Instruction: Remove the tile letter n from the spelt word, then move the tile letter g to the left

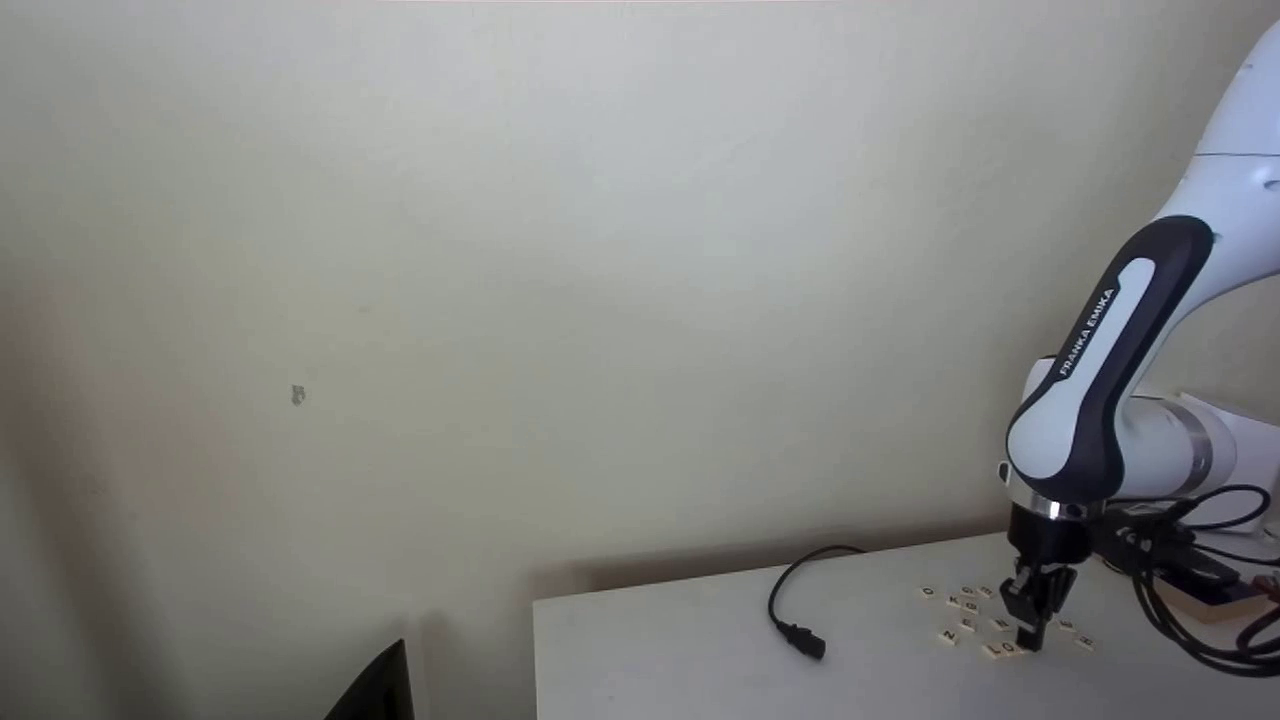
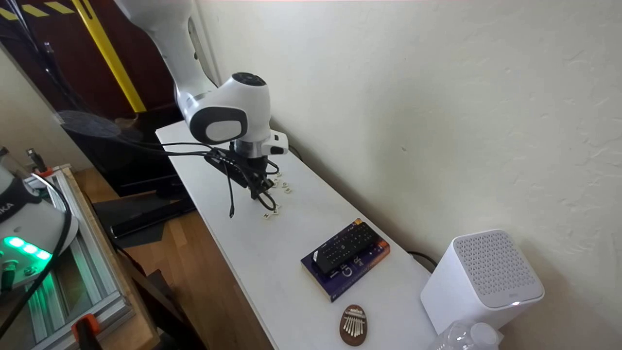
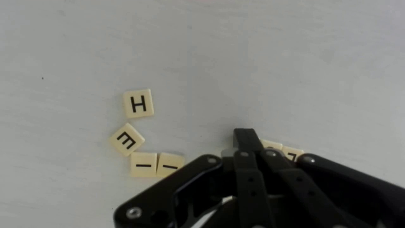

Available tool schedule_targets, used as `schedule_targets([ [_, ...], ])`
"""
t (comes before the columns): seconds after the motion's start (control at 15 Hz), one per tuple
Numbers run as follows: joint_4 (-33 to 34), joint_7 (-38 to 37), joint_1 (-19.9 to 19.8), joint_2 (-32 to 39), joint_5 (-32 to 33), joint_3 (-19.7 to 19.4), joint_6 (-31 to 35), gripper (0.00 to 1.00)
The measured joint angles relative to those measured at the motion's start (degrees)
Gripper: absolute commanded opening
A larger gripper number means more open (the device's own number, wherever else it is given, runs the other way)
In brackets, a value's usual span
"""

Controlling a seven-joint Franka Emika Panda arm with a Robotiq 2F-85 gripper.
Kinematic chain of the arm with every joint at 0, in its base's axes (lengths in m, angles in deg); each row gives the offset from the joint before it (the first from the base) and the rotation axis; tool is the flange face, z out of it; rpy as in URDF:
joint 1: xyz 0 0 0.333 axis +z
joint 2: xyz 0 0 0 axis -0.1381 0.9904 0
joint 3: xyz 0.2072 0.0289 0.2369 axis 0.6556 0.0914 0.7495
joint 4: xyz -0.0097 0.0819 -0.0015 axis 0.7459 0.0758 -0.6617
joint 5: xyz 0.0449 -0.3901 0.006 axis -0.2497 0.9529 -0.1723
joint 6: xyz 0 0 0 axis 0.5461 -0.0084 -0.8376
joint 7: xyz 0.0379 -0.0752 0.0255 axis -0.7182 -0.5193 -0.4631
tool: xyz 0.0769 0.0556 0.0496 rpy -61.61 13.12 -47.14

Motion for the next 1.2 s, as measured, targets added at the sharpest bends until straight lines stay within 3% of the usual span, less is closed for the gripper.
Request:
schedule_targets([
  [0.53, -2.5, 0.0, -0.1, -2.0, 0.0, 0.0, 2.4, 0.00],
  [0.6, -2.8, 0.0, -0.2, -2.4, 0.0, 0.1, 2.4, 0.04],
  [0.67, -3.1, 0.0, -0.2, -2.8, 0.0, 0.2, 2.4, 0.27],
  [0.8, -3.8, 0.0, -0.6, -3.5, 0.0, 0.7, 2.7, 0.31],
  [1.2, -5.3, 0.0, -3.6, -4.9, -0.1, 3.9, 3.5, 0.72],
])
